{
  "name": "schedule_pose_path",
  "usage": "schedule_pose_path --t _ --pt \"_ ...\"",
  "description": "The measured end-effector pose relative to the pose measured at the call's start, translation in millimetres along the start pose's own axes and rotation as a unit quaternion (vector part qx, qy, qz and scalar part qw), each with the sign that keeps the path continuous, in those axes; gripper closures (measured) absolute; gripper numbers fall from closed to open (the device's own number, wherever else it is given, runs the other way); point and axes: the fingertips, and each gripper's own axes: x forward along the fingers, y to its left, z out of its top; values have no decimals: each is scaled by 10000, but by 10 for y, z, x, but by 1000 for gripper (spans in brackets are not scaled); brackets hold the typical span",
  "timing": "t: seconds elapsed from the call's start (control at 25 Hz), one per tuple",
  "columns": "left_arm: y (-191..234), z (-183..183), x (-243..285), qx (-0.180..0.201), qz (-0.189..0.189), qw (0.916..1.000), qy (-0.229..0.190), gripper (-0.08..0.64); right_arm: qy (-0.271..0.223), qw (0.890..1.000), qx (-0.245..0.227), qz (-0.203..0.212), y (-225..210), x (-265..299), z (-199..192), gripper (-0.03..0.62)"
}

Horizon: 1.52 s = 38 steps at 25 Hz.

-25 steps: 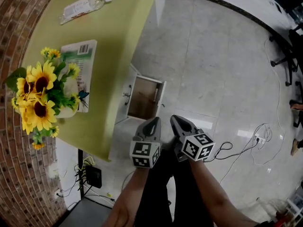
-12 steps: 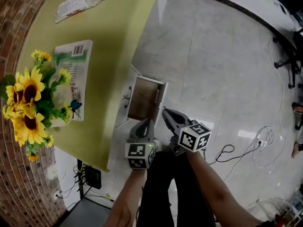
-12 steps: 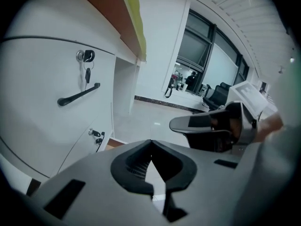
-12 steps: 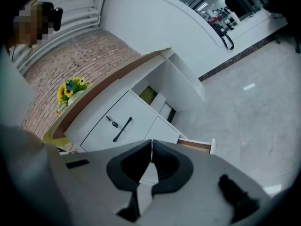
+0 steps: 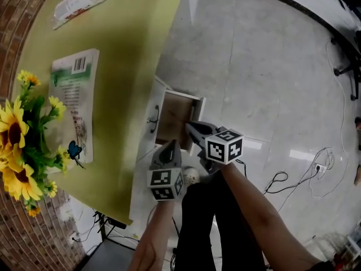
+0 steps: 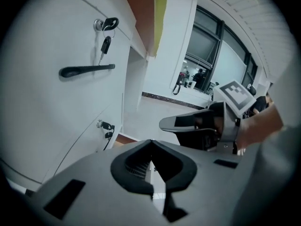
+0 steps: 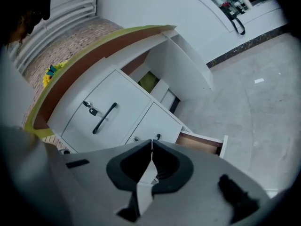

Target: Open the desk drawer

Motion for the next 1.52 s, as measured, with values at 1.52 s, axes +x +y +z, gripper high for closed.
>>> schedule_pose_path --t 1.52 --pt "590 -454 267 -192 112 9996 198 551 813 9839 1099 1153 -38 1621 -421 541"
